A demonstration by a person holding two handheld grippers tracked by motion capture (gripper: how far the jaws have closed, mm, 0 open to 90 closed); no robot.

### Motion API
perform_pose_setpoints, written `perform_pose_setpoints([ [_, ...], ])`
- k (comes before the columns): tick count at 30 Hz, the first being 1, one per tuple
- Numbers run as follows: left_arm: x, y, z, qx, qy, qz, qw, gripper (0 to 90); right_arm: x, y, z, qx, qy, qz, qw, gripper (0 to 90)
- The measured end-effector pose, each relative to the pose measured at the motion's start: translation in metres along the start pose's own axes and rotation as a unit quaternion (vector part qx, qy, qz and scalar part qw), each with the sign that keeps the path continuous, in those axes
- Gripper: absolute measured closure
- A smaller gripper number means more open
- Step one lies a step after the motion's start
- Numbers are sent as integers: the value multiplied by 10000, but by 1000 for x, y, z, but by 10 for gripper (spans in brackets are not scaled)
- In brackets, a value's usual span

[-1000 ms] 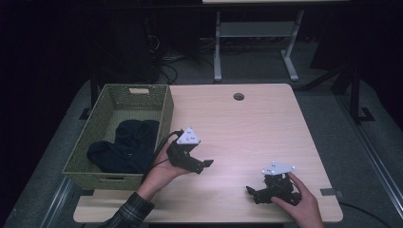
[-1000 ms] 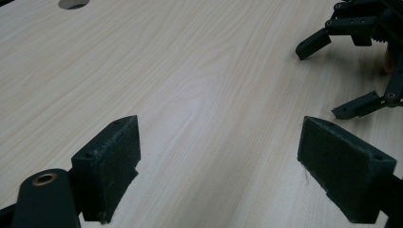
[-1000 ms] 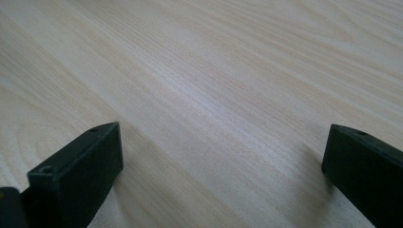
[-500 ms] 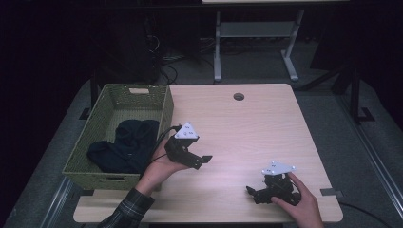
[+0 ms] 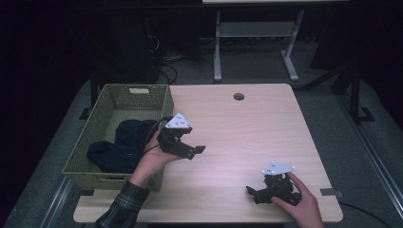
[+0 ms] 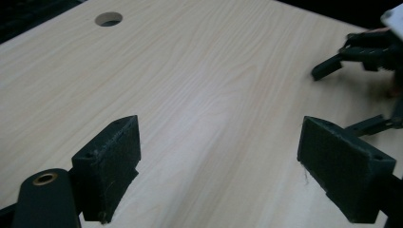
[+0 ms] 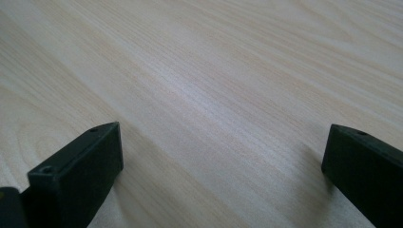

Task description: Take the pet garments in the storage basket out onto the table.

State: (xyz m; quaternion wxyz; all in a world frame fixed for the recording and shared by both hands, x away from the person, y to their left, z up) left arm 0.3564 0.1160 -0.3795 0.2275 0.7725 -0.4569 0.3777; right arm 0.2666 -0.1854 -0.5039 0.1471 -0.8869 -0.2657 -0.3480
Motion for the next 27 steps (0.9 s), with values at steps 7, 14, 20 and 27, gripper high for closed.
perform_pose_setpoints([
  [7, 3, -7, -11, 63, 22, 8, 10000, 139, 0, 0, 0, 3, 1, -2, 10000, 0],
  [14, 1, -17, -23, 205, 90, -30, 9997, 141, 0, 0, 0, 3, 2, -3, 10000, 0],
  [20, -2, -24, -34, 356, 111, -91, 9993, 143, 0, 0, 0, 5, 0, 4, 10000, 0],
  [27, -8, -33, -46, 497, 129, -173, 9985, 142, 0, 0, 0, 5, 0, 5, 10000, 0],
])
Point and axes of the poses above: each handheld gripper's, and its own axes: z roughly forward along the jaws, x roughly out of its top, y roughly to its right, the point moved 3 cm from there along z, roughly forward along the jaws, and after that the axes turned 3 degrees about z, right-handed, at the moved point
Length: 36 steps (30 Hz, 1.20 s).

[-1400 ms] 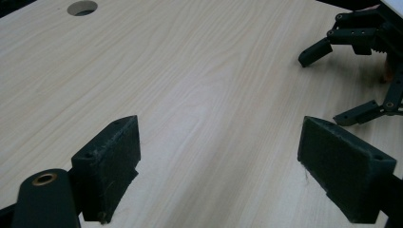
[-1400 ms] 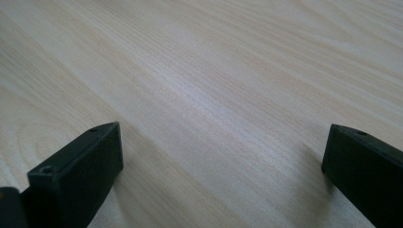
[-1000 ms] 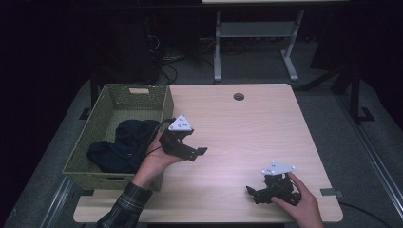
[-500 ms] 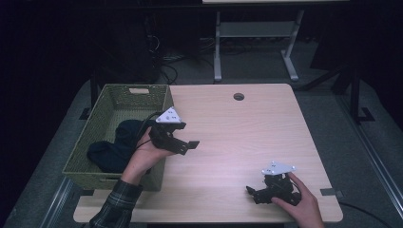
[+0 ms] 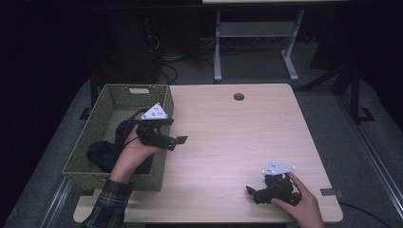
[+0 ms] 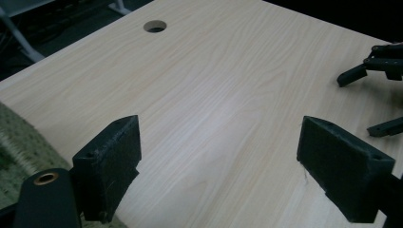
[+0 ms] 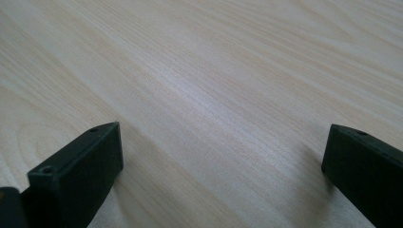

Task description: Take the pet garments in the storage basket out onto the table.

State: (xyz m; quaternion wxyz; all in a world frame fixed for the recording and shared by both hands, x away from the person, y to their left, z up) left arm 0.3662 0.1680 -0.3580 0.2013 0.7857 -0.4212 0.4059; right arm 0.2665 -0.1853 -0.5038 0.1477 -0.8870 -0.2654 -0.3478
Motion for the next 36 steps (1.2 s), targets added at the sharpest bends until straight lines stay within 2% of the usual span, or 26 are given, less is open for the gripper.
perform_pose_setpoints([
  [4, -3, -4, -3, 40, -46, -3, 10000, 143, 0, 0, 0, 0, 0, 0, 10000, 0],
  [16, -14, -17, -17, 220, -79, -193, 9995, 143, 0, 0, 0, -1, -3, 3, 10000, 0],
  [21, -20, -25, -25, 370, -97, -254, 9989, 143, 0, 0, 0, -1, -2, 2, 10000, 0],
  [23, -24, -30, -30, 454, -99, -337, 9984, 143, 0, 0, 0, 0, -4, 3, 10000, 0],
  [28, -30, -38, -35, 565, -166, -351, 9976, 143, 0, 0, 0, -11, 1, -17, 10000, 0],
  [29, -33, -41, -36, 582, -167, -428, 9973, 143, 0, 0, 0, -7, 4, -8, 10000, 0],
  [35, -40, -50, -40, 738, -229, -478, 9959, 143, 0, 0, 0, -7, 7, -15, 10000, 0],
  [36, -42, -51, -42, 814, -287, -493, 9950, 143, 0, 0, 0, -7, 7, -15, 10000, 0],
])
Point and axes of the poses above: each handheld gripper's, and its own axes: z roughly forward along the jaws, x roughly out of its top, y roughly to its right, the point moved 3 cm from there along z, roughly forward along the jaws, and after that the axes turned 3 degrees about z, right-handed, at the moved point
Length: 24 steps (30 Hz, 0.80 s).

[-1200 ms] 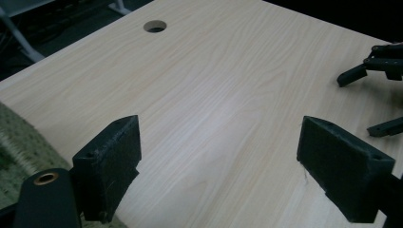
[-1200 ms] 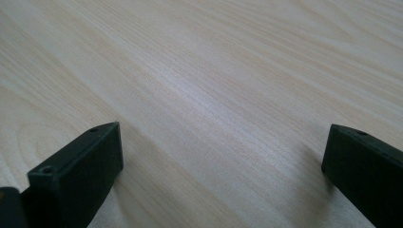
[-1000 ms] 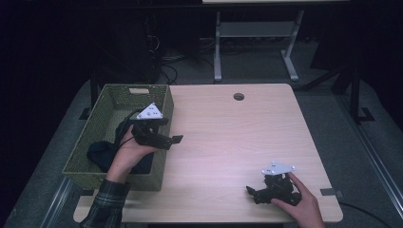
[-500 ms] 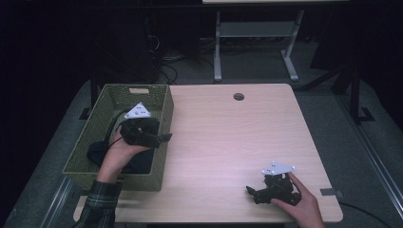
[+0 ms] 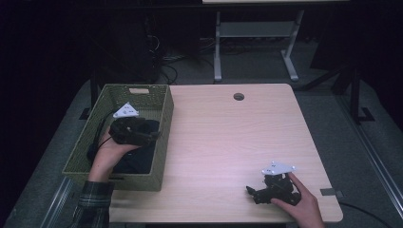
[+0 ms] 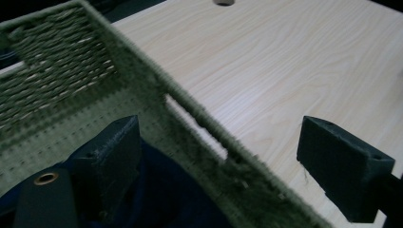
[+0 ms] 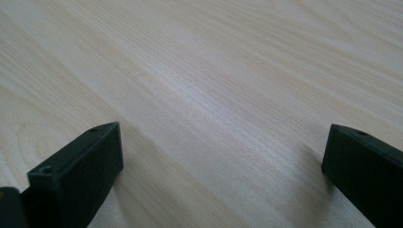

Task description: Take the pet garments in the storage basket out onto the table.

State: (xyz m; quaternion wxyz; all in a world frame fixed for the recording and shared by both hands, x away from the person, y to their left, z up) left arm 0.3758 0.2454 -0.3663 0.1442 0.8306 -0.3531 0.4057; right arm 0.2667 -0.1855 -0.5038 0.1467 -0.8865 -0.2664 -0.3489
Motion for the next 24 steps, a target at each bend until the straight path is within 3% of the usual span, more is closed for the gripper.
perform_pose_setpoints([
  [13, -19, -21, -8, 340, -196, -226, 9990, 143, 0, 0, 0, -2, -1, 7, 10000, 0],
  [24, -35, -32, -6, 409, -367, -430, 9976, 142, 0, 0, 0, -3, -6, 0, 10000, 0],
])
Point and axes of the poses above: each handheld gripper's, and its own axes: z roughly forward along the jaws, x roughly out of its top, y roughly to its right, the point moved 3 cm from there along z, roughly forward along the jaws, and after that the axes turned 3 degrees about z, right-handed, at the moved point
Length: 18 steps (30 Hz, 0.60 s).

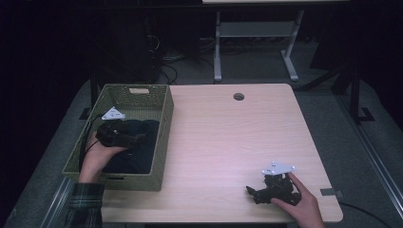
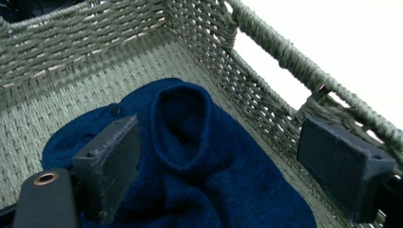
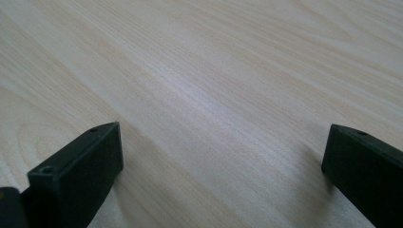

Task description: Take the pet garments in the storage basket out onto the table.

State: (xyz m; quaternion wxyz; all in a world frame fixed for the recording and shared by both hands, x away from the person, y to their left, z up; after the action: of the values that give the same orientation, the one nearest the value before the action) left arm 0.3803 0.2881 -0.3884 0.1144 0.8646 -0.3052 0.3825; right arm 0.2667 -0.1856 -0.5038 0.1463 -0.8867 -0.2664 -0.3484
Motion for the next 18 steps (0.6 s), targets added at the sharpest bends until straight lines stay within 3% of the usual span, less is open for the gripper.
perform_pose_setpoints([
  [12, -11, -5, 8, -39, -280, -125, 9995, 142, 0, 0, 0, 3, 3, 10, 10000, 0],
  [18, -16, -6, 15, -63, -553, -104, 9984, 142, 0, 0, 0, 3, 1, 11, 10000, 0],
])
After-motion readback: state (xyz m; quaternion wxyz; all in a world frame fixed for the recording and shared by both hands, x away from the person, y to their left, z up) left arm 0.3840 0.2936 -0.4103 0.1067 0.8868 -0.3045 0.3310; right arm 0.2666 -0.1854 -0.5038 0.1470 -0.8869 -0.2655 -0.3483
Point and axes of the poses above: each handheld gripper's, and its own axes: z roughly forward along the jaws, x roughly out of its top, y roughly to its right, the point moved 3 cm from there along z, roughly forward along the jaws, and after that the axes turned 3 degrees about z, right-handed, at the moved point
